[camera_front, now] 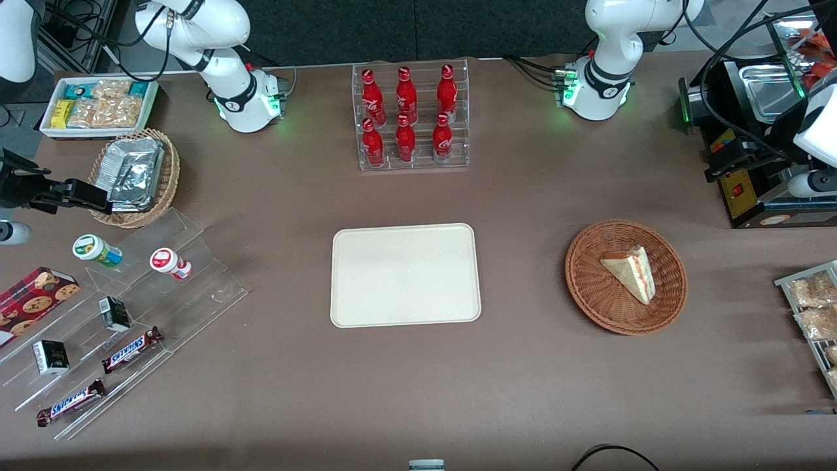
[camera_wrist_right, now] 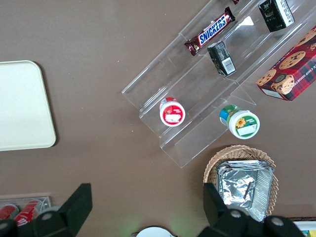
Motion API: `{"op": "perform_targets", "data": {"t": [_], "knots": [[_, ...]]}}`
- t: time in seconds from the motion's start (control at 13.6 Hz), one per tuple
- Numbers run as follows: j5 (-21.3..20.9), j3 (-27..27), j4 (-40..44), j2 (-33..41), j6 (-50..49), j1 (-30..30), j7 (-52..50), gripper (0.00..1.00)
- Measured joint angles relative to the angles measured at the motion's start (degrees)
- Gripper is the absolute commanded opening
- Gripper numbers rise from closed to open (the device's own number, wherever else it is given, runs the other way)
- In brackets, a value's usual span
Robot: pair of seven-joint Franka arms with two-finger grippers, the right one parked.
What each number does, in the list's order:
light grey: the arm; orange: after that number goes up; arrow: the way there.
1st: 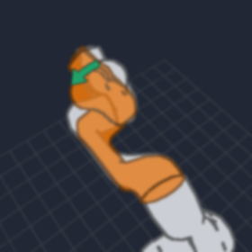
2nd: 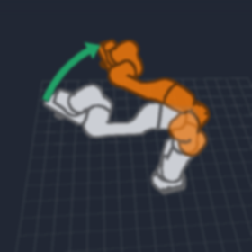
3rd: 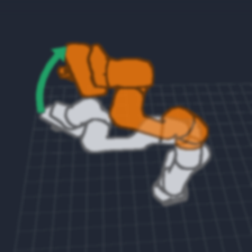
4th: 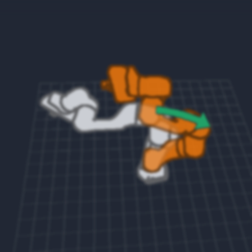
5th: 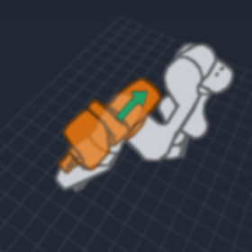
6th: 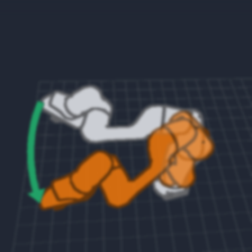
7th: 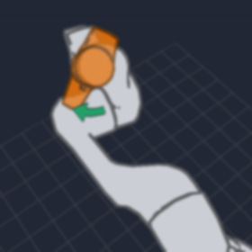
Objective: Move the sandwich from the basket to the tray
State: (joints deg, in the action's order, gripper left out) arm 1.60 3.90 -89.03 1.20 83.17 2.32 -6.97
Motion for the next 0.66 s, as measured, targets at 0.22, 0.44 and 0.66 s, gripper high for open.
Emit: {"op": "perform_targets", "data": {"t": [0.22,0.44,0.66], "knots": [[0.0,0.4,0.0,0.0,-0.1,0.0,0.0,1.00],[0.0,0.5,0.0,-0.5,-0.1,0.0,-0.5,1.00],[0.0,0.4,-0.3,-3.8,1.6,0.2,-5.1,1.00]]}}
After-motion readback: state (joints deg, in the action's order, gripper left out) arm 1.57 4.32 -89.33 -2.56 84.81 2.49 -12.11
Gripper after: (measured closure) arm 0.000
